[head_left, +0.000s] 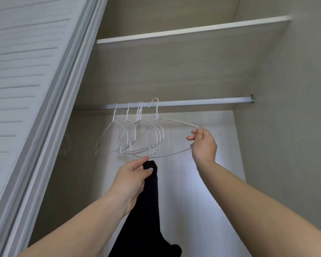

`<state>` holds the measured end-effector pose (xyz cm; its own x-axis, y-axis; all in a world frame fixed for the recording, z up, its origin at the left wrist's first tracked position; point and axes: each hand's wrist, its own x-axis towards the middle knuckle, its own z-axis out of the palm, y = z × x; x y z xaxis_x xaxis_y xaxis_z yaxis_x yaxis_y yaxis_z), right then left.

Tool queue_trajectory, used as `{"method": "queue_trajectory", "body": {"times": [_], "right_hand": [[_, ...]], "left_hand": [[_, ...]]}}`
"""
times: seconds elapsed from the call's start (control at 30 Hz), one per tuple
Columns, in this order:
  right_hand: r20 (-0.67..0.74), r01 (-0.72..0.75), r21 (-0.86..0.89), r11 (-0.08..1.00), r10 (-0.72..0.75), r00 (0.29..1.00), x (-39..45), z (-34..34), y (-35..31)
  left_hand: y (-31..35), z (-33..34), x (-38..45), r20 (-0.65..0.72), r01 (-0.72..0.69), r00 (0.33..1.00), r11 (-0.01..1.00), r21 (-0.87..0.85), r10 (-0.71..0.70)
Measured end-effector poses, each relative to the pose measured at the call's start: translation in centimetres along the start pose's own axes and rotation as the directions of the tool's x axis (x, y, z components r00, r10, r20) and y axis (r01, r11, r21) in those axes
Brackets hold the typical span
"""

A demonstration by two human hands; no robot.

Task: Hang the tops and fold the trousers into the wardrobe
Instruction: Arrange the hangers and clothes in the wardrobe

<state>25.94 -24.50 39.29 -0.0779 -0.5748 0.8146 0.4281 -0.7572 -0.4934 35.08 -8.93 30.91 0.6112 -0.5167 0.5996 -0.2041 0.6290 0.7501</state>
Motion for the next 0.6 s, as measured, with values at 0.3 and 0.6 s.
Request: {"method": "queue_trajectory", "body": {"times": [0.3, 0.6], "right_hand": [[-0.007, -0.034, -0.016, 0.999, 0.034, 0.999, -2.5, -13.2, 4.2], [-0.022, -0.292, 0.207, 0.934, 0.303, 0.953, -5.9, -19.0, 6.4]], "left_hand": [[-5.4, 1.4, 0.5, -0.121, 0.058, 0.992, 0.973, 0.224, -0.031], [-8.2, -2.2, -3.1, -0.177, 0.086, 0.98, 0.594, 0.8, 0.095]]}}
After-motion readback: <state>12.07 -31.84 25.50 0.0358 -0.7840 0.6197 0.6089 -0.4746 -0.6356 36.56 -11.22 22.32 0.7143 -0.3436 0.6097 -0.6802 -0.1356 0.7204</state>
